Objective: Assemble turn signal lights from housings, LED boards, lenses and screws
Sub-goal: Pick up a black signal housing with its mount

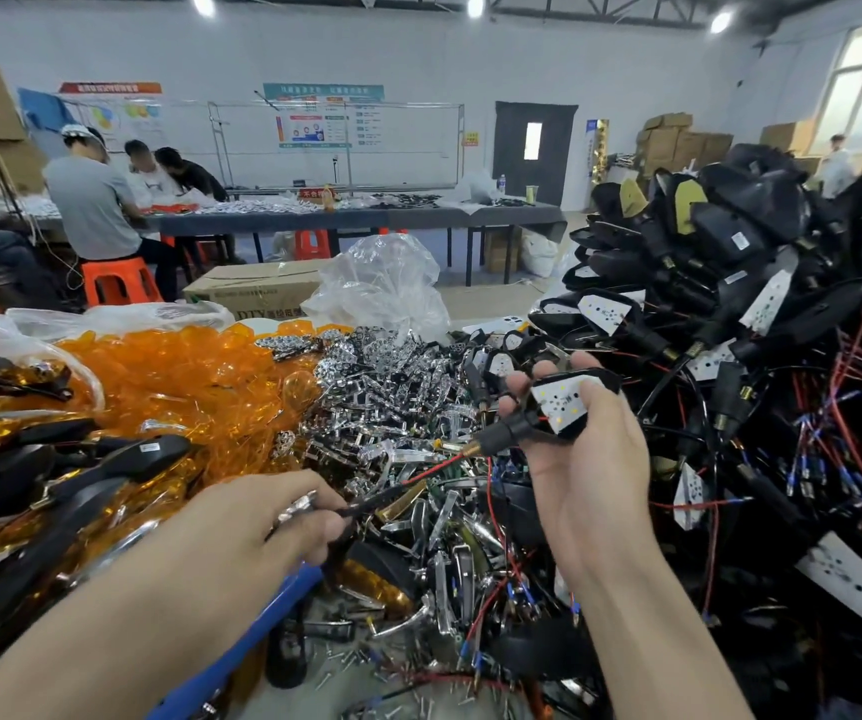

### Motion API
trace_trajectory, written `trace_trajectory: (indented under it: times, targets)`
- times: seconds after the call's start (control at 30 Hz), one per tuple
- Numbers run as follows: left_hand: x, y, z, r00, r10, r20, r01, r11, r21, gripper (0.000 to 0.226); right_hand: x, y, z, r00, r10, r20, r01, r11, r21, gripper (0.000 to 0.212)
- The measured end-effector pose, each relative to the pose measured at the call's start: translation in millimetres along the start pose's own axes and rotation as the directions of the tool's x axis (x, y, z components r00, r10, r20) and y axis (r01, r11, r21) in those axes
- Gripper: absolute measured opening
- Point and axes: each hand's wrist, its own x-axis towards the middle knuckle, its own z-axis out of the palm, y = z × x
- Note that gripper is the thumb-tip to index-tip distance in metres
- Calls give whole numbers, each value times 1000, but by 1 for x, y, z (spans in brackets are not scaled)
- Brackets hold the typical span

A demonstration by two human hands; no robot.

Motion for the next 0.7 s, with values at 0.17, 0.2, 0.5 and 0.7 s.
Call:
trace_trajectory:
  times: [0.17, 0.2, 0.5, 0.7]
  targets:
    - [5, -7, 21, 993, 114, 7, -113, 992, -60, 19, -8, 15, 5, 994, 35, 107, -33, 999, -16, 22]
    - [9, 4, 21, 994, 97, -53, -104, 985, -139, 16, -10, 16, 7, 991, 40, 130, -38, 999, -18, 21]
    - [4, 26, 20, 980, 191, -48, -192, 981, -16, 13, -15, 11, 20, 976, 114, 187, -132, 987, 86, 26]
    - [4, 28, 20, 975, 207, -77, -208, 978, -6, 10, -13, 11, 24, 972, 169, 162, -190, 974, 123, 30]
